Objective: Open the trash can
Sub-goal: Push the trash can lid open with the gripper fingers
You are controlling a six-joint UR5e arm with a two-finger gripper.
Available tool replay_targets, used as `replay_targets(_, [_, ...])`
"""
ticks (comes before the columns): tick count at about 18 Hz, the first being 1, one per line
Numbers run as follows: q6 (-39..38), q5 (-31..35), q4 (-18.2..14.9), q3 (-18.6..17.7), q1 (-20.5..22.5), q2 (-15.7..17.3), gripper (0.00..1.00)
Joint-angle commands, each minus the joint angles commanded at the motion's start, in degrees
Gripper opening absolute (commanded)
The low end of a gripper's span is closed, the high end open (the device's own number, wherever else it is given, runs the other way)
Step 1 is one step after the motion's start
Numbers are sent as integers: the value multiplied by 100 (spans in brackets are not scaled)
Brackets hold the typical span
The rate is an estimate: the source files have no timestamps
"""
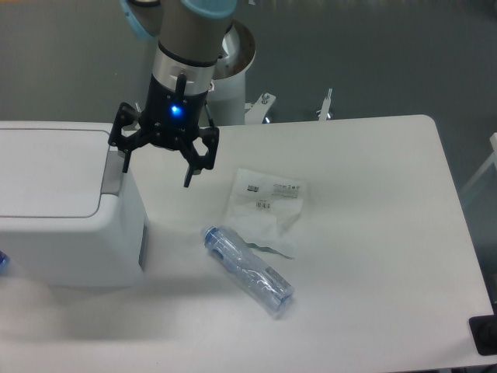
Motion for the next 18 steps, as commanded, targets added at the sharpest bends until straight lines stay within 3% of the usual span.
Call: replay_targets(18, [-18, 9, -9, 9, -114, -141, 100])
